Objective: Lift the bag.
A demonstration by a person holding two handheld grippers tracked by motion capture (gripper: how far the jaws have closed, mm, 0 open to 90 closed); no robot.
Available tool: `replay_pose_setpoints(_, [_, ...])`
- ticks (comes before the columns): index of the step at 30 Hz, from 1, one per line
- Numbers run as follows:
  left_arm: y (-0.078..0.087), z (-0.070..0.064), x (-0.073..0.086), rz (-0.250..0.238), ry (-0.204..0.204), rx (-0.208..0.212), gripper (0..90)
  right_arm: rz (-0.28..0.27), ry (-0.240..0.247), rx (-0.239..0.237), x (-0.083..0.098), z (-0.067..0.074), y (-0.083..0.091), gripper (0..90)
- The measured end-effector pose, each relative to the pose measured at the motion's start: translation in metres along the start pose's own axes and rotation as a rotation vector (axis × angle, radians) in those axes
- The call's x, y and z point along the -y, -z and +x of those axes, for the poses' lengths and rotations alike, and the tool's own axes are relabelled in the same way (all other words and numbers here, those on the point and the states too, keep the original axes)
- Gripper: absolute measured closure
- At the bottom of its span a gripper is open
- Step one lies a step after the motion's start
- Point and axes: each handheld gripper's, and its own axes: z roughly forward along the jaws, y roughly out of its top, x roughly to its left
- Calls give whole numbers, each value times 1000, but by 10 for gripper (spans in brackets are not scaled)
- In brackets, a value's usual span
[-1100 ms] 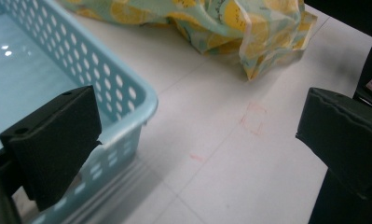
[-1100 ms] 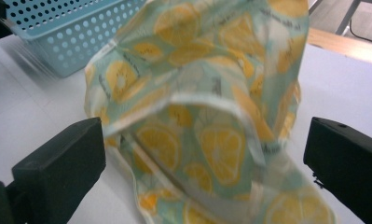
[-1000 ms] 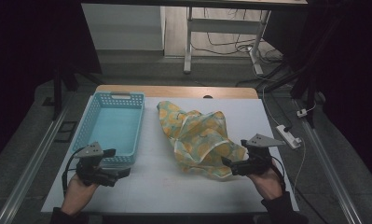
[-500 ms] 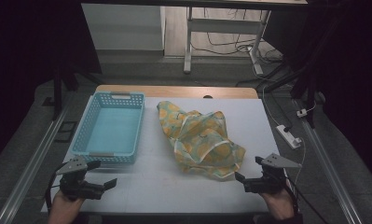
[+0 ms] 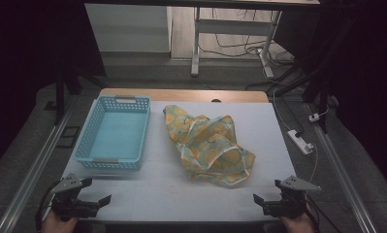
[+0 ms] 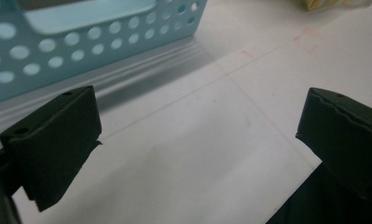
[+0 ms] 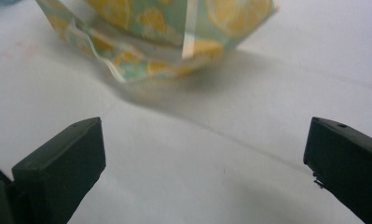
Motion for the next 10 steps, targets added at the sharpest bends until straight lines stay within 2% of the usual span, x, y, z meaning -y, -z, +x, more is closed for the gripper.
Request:
replay_pose_setpoints(2, [2, 2, 3, 12, 10, -4, 0, 20, -4, 8, 3, -1, 0, 0])
replay_pose_setpoints(4, [4, 3, 5, 10, 23, -4, 0, 13, -4, 9, 3, 0, 1, 0])
replay_pose_setpoints(10, [3, 4, 5, 28, 32, -1, 0, 36, -4, 19, 3, 0, -2, 0])
